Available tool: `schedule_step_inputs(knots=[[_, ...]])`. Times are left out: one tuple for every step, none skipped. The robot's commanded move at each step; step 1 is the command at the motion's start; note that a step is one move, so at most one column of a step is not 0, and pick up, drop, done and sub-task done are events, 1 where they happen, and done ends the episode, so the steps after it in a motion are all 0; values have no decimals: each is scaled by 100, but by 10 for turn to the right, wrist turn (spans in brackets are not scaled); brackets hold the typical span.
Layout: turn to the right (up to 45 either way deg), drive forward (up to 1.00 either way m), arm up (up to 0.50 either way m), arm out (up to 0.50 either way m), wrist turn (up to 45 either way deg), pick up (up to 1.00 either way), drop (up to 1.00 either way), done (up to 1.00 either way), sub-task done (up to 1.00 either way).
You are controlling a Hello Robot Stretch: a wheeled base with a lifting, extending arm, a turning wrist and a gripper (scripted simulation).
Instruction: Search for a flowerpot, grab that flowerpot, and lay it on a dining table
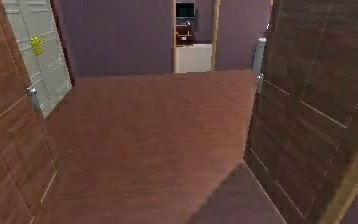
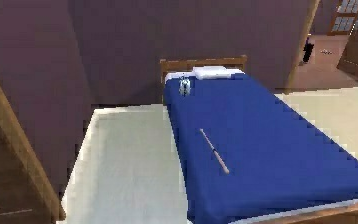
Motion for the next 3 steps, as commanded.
schedule_step_inputs(knots=[[0,100,0,0,0,0,0,0,0],[0,85,0,0,0,0,0,0,0],[300,0,0,0,0,0,0,0,0]])
